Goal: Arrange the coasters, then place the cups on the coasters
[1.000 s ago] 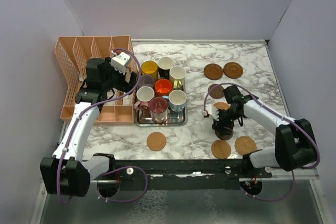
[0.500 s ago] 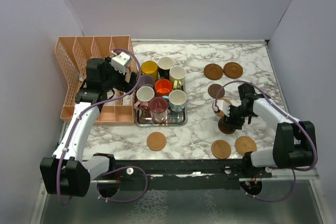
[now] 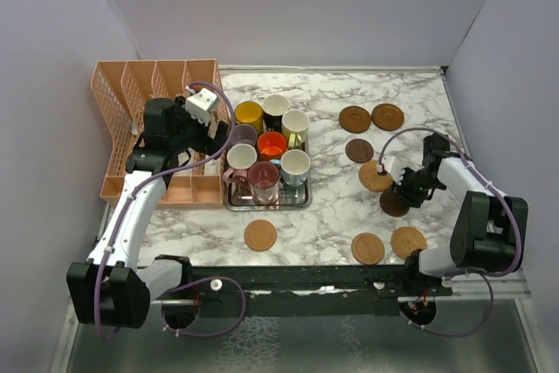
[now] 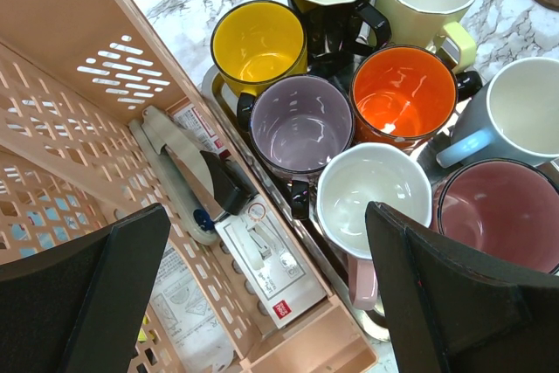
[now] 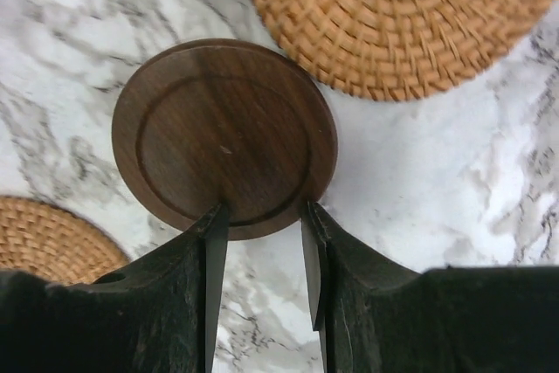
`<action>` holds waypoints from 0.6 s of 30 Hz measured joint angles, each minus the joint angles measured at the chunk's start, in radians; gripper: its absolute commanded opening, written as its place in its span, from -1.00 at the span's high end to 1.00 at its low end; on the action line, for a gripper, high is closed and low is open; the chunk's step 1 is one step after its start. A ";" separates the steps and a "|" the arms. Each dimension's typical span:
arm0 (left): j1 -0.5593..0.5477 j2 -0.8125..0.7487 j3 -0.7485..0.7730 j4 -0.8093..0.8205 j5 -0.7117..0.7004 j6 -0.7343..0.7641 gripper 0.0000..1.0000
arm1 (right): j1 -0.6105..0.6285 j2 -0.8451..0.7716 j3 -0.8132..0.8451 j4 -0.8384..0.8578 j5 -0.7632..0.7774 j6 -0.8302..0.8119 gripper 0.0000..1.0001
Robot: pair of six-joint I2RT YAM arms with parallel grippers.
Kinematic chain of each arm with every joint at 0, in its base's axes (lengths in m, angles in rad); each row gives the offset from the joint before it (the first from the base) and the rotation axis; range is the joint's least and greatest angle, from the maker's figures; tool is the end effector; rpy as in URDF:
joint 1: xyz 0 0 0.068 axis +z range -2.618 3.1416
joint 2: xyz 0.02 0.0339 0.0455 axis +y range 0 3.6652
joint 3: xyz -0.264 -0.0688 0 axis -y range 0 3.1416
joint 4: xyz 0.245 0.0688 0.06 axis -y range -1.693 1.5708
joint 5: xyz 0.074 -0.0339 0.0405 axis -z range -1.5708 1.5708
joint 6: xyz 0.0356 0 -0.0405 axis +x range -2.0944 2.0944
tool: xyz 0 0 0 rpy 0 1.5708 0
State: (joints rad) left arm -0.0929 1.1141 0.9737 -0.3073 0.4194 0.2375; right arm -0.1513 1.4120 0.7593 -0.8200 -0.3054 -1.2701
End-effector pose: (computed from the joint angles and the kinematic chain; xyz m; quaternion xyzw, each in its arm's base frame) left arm 0.2482 -0.0377 0.3295 0.2455 0.7984 -0.1381 0.5322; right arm 0.2190 -0.0226 0.1656 -0.5302 0.8327 0.0835 0.1358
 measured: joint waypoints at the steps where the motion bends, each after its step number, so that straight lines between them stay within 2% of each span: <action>1: 0.000 0.000 -0.001 0.000 0.000 0.000 -0.98 | -0.017 0.017 0.013 0.003 0.003 0.001 0.23; 8: 0.000 0.000 -0.001 0.000 0.000 0.000 -0.98 | -0.066 0.138 0.107 0.060 0.051 0.060 0.24; 18: 0.000 0.000 -0.001 0.000 0.000 0.001 -0.98 | -0.125 0.322 0.305 0.235 0.147 0.129 0.24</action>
State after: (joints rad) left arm -0.0929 1.1137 0.9730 -0.3069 0.4191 0.2382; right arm -0.2760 1.7340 1.0641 -0.5850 -0.1581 -1.1412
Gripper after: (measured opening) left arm 0.991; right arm 0.383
